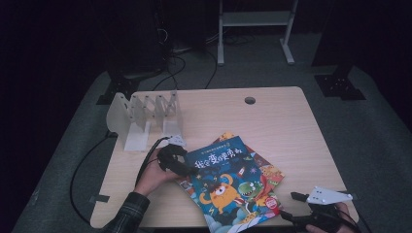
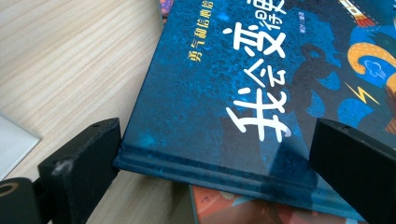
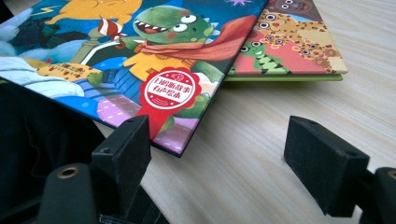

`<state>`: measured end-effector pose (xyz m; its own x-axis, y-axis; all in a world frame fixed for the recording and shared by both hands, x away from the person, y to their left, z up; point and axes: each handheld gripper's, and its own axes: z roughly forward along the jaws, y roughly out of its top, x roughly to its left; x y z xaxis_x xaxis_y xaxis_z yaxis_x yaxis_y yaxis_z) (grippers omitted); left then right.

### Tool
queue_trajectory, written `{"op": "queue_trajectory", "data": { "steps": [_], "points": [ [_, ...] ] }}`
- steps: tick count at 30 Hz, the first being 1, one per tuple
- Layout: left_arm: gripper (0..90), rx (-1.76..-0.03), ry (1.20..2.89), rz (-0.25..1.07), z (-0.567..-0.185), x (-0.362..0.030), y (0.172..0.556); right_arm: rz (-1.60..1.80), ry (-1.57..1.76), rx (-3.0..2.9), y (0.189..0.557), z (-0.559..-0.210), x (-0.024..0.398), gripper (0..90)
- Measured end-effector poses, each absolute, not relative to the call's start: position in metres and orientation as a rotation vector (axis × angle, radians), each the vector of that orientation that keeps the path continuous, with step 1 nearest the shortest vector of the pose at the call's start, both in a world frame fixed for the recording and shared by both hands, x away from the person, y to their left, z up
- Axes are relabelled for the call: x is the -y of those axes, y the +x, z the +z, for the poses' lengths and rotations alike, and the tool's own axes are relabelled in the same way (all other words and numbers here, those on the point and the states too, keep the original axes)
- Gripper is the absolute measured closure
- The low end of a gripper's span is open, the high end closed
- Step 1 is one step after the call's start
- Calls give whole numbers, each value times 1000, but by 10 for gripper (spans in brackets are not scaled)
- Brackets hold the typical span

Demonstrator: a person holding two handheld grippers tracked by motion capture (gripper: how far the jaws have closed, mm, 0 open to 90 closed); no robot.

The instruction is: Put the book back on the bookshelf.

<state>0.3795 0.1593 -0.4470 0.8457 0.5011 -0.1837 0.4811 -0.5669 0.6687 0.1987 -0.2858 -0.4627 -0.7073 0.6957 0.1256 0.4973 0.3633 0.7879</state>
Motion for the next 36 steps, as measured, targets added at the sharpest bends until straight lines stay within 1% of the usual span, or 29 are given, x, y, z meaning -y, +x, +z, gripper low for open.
{"op": "queue_trajectory", "data": {
  "steps": [2,20,27,36],
  "points": [
    [50,-715,2261,37,-447,-160,379,1266,1066,-2397,200,-463,285,221],
    [52,-758,2255,54,-446,-163,378,1253,1080,-2392,214,-462,285,212],
    [52,-787,2220,74,-448,-167,375,1224,1090,-2370,226,-460,286,228],
    [53,-793,2219,87,-448,-171,371,1197,1098,-2345,238,-459,287,246]
  ]
}}
